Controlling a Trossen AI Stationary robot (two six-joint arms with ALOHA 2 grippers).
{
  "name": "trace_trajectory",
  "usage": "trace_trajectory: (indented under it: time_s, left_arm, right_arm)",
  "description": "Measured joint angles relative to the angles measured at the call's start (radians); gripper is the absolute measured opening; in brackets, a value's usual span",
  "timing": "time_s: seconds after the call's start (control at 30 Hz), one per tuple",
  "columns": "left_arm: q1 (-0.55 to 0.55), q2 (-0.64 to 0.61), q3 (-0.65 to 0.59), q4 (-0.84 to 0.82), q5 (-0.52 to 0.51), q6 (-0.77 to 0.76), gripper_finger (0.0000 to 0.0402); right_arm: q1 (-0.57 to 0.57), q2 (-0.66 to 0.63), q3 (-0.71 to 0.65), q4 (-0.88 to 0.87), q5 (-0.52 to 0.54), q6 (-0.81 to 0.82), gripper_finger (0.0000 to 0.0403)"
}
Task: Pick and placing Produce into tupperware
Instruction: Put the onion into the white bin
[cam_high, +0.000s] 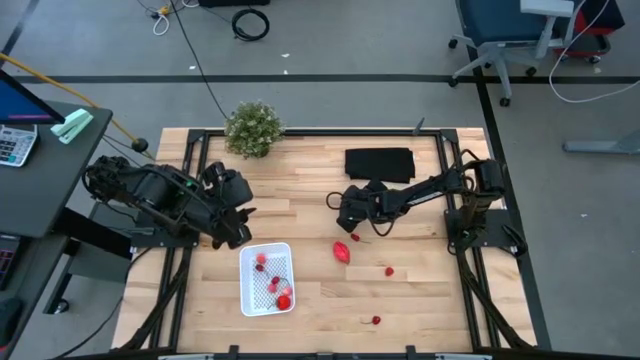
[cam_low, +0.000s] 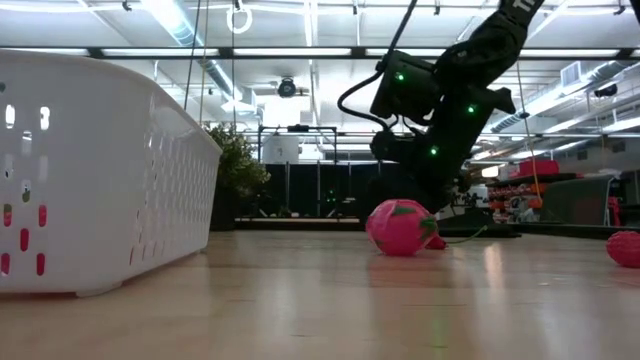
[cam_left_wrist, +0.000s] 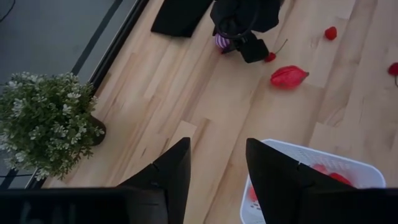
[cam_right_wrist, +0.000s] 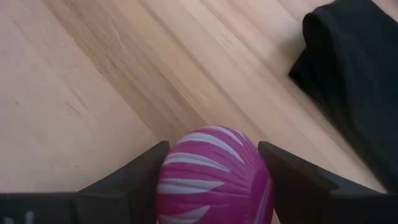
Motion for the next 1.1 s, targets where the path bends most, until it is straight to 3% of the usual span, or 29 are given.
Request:
trace_trajectory:
  time_s: [0.17,0.4,0.6,0.73,0.93,1.1]
  left_arm:
    - [0.0,0.0,0.0,0.0,0.0,0.0,0.0162]
    - [0.0,0.0,0.0,0.0,0.0,0.0,0.0162]
    - [0.0,0.0,0.0,0.0,0.0,0.0,0.0162]
    - [0.0,0.0,0.0,0.0,0.0,-0.001,0.0163]
    - [0.0,0.0,0.0,0.002,0.0,-0.001,0.0162]
    - [0.0,0.0,0.0,0.007,-0.001,-0.001,0.0162]
  right_arm:
    - [0.0,0.003,0.015,-0.01,-0.008,-0.001,0.0251]
    - [0.009,0.004,0.016,-0.006,-0.01,0.047,0.0205]
    - [0.043,0.001,0.014,0.015,-0.015,0.051,0.0221]
    - [0.077,-0.026,0.013,0.117,-0.041,0.049,0.0239]
    - [0.123,-0.089,0.014,0.326,-0.11,0.045,0.0203]
    - [0.176,-0.102,0.014,0.608,-0.2,0.03,0.0205]
